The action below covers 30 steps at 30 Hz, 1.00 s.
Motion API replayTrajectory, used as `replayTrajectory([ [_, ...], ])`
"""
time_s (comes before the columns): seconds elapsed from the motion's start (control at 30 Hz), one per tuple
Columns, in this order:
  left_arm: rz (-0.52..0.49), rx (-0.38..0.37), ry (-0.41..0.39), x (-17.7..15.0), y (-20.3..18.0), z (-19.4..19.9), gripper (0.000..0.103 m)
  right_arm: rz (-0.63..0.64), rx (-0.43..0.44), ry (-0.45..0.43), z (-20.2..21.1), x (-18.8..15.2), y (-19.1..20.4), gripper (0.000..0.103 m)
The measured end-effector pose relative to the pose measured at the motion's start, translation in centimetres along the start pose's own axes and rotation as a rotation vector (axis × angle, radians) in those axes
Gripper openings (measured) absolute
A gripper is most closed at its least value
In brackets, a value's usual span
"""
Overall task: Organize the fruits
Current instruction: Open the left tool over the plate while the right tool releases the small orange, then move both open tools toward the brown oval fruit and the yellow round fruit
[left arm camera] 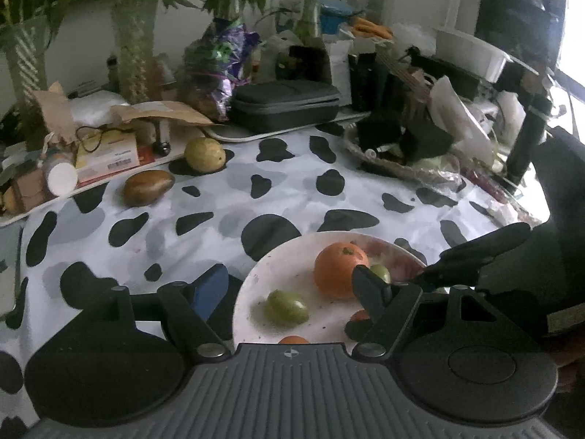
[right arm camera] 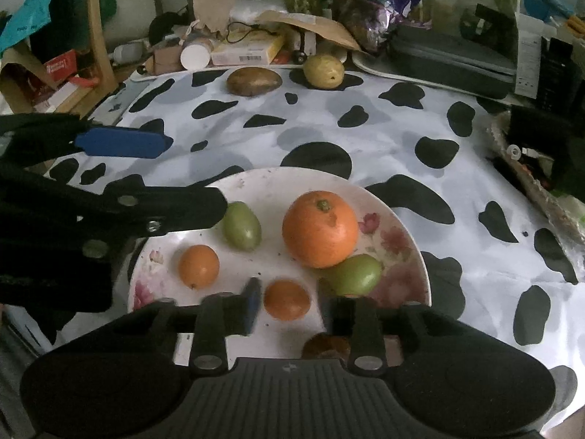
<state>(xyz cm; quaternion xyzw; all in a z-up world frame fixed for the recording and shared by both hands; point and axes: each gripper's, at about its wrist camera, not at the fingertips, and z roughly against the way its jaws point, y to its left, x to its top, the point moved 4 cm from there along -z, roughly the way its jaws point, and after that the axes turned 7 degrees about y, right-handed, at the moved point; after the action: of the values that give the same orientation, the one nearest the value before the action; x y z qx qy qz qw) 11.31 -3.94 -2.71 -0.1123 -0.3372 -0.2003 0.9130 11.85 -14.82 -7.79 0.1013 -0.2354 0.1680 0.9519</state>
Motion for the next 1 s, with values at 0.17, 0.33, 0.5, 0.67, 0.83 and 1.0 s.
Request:
replayTrajectory([
  [0.17,0.016,0.017,-0.018,-0.2,0.4,0.7,0.073,0.004,0.001,-0.04,0.7,0.1,0.3,0.077],
  [0.33,0.026,0.028,-0.027,-0.1,0.6,0.6,0.073,0.01,-0.005,-0.081,1.7,-0.3,0.4,0.097],
  [0.5,0.056,0.034,-0.038,0.0,1.0,0.3,0.073,0.025,-0.032,-0.107,2.0,-0.4,0.0,0.103],
  [0.67,0.055,0.06,-0.04,0.0,0.9,0.1,0.073,-0.004,-0.037,-0.141,2.6,-0.3,-0.7,0.103],
  [0.83,0.053,0.079,-0.046,-0.1,1.1,0.4,0.073,-0.038,-0.074,-0.165,2.9,0.1,-1.3,0.103],
  [1.0,0.078,0.104,-0.035,0.1,1.9,0.1,0.073,-0.06,-0.094,-0.184,3.0,0.7,-1.9,0.103],
])
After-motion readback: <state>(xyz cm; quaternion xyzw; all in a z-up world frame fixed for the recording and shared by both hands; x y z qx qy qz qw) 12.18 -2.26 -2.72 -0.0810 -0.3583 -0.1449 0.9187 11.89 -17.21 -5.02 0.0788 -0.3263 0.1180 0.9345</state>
